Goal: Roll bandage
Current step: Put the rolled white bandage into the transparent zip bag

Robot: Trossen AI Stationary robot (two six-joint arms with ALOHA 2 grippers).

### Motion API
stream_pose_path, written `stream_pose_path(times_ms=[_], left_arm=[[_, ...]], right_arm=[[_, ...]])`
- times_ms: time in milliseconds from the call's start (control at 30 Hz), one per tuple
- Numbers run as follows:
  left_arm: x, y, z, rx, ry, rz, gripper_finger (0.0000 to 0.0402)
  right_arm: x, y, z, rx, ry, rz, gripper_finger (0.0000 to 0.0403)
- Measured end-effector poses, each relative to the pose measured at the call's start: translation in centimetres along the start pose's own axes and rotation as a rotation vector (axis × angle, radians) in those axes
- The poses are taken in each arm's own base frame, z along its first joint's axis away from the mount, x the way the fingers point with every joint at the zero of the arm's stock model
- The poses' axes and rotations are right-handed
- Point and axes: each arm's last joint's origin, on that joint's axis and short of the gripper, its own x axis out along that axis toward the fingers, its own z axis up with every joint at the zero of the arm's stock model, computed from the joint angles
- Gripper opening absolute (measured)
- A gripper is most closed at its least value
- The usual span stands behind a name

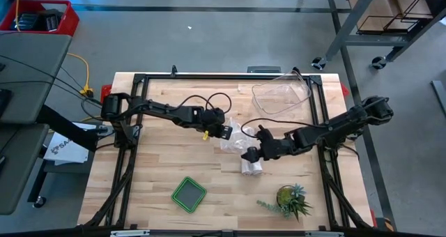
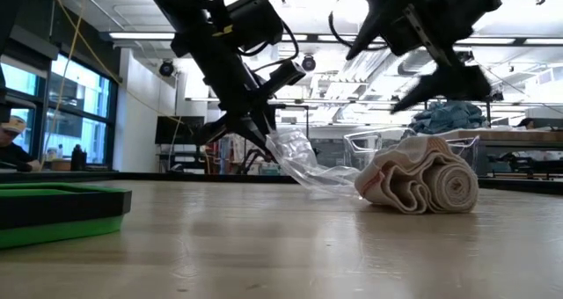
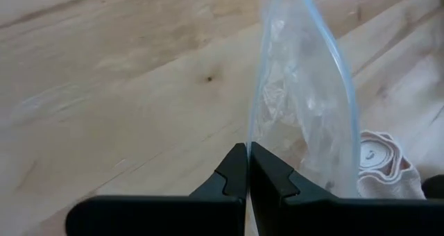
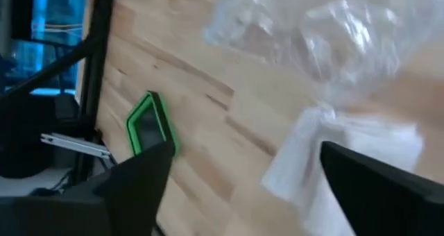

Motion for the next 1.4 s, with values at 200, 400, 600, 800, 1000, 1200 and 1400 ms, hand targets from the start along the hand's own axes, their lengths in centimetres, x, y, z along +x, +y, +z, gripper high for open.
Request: stream_pose_path(times_ms=[200,400,600,800,1000,1200,1400], left_arm=[[0.0,0.0,0.0,0.0,0.006,-0.005,0.0],[0.0,0.0,0.0,0.0,0.006,-0.005,0.0],[0.0,0.0,0.0,0.0,0.005,-0.006,0.0],[0.0,-0.3,-0.4,0.003,0.007,-0.019,0.0],[0.0,-0.5,-1.1,0.026,0.025,-0.012,0.0],[0.0,-0.6,-1.2,0.031,0.022,-0.01,0.0],[-0.2,-0.1,-0.8,0.016,-0.032,0.056,0.0]], right_arm=[[-0.4,0.2,-1.7,0.082,0.117,0.01,0.0395],[-0.7,0.3,-3.1,0.13,0.139,0.009,0.0389],[-0.7,-0.4,-3.0,0.288,0.054,-0.055,0.0389],[-0.6,-0.7,-2.2,0.427,-0.033,-0.079,0.039],[-0.7,-1.3,-2.8,0.37,0.041,-0.144,0.039],[-1.1,-1.8,-4.4,0.299,0.102,-0.208,0.039],[-1.1,-2.1,-4.3,0.242,0.099,-0.237,0.039]])
